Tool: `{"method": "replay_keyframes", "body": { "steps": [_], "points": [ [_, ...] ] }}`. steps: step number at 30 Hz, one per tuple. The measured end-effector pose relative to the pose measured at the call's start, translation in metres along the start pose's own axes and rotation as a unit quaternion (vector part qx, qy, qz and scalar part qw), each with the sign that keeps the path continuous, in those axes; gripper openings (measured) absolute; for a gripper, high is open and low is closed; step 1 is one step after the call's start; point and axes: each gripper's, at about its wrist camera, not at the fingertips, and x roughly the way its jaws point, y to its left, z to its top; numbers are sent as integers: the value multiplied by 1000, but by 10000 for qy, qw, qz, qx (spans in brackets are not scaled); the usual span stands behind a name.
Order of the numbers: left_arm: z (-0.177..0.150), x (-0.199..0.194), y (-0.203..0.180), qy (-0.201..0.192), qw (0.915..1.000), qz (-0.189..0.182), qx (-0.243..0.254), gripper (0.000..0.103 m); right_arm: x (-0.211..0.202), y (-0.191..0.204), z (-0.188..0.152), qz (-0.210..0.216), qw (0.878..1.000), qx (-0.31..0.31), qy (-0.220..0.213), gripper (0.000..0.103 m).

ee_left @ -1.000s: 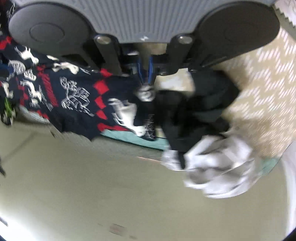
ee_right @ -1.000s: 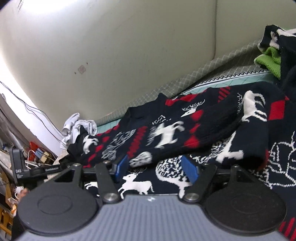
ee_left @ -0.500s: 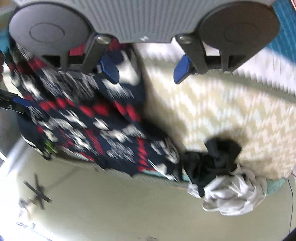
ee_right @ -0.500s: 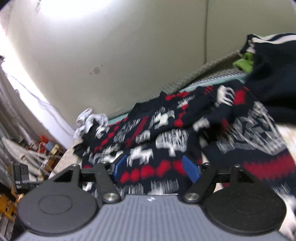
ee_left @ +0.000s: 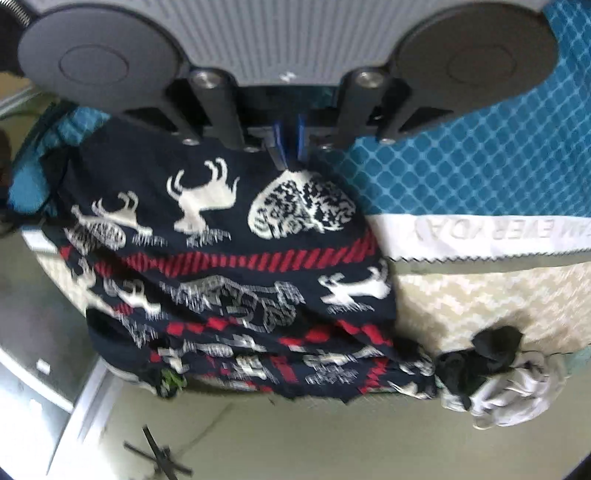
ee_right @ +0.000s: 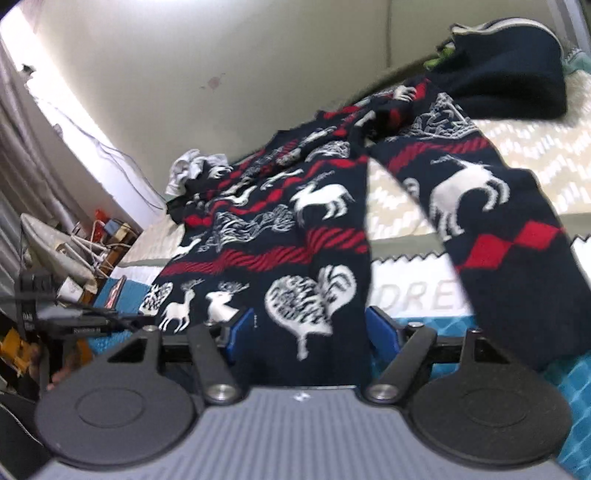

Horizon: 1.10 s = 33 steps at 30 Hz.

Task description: Fold small clothes

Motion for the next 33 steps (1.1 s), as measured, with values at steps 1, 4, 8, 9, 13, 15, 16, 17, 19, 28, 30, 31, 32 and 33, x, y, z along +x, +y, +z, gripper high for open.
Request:
{"method": "replay_keyframes", "body": {
  "steps": [1, 4, 8, 9, 13, 15, 16, 17, 19, 28, 30, 31, 32, 33],
  "points": [
    [-1, -13, 2, -133, 9999, 41, -11, 6, 3, 6, -2, 13, 9999, -82, 112, 36],
    [-10, -62, 16, -508, 9986, 58, -104, 6, 4, 24, -5, -79, 9994, -309, 109, 22],
    [-24, -80, 25, -422, 9980, 343, -323, 6, -1, 42, -9, 261, 9982, -527, 125, 18],
    [-27, -70, 29, -217, 9985, 289, -408, 7, 4, 43, -11, 219, 9979, -569, 230, 19],
    [-27, -35, 40, 417, 9971, 377, -513, 10, 19, 29, -15, 256, 9982, -249, 486, 26],
    [-14, -42, 47, 175, 9973, 428, -565, 17, 8, 20, -10, 216, 9991, -73, 346, 54],
    [-2, -50, 51, -77, 9972, 444, -604, 20, -2, 18, -6, 90, 9999, -63, 69, 56],
    [9, -56, 55, -289, 9966, 453, -620, 25, -11, 14, -3, -2, 9999, -25, -145, 56],
    [37, -64, 57, -697, 9947, 494, -568, 32, -30, 2, 3, -228, 9979, 248, -560, 56],
    [156, 5, 38, -1321, 9911, 125, -122, 34, -67, -50, 14, -2079, 9676, 557, -1320, 60],
    [179, 36, 33, -1252, 9918, 220, -110, 34, -59, -56, 10, -1979, 9707, 662, -1195, 60],
    [187, 47, 33, -1208, 9923, 261, -104, 34, -54, -55, 7, -1929, 9726, 610, -1144, 60],
    [197, 62, 33, -1168, 9926, 303, -99, 34, -49, -53, 5, -1900, 9743, 504, -1098, 56],
    [208, 77, 34, -1129, 9929, 369, -95, 34, -44, -52, 4, -1965, 9741, 331, -1067, 37]
  ]
}}
